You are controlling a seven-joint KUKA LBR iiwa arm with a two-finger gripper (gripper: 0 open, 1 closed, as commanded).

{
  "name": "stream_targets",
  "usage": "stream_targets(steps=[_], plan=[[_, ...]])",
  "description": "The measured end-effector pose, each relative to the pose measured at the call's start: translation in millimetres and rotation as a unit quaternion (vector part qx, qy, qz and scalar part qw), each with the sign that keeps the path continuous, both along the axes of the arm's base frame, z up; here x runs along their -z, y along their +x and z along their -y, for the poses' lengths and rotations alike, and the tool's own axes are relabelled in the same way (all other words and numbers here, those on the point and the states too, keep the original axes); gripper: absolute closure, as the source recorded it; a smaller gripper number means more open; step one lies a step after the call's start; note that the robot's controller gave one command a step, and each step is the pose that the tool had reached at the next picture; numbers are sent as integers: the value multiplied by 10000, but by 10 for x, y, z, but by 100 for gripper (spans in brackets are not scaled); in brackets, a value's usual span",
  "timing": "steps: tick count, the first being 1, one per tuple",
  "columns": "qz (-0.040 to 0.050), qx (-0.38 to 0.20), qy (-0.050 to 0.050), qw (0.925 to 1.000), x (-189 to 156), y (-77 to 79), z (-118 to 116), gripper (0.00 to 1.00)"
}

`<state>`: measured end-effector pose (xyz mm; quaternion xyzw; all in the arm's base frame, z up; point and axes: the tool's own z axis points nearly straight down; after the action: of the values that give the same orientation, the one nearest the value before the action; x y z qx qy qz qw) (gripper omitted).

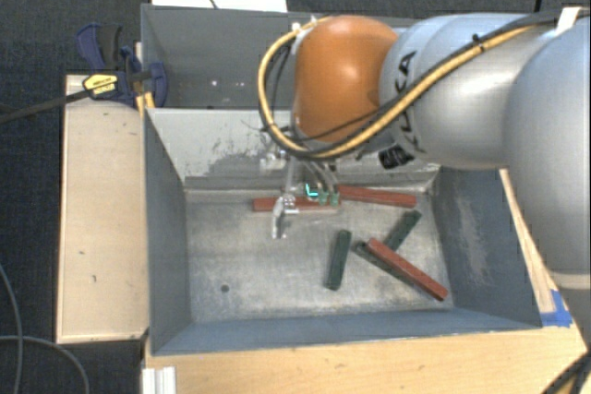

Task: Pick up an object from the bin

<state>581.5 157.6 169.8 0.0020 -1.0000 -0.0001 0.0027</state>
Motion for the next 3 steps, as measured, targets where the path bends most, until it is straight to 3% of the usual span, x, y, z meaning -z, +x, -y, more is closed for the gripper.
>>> stream_targets(steps=[1,2,3], plan=[[40,17,7,10000,-47,19,7,0],[52,83,12,10000,311,28,556,0],[91,-684,18,9976,947,90,443,100]])
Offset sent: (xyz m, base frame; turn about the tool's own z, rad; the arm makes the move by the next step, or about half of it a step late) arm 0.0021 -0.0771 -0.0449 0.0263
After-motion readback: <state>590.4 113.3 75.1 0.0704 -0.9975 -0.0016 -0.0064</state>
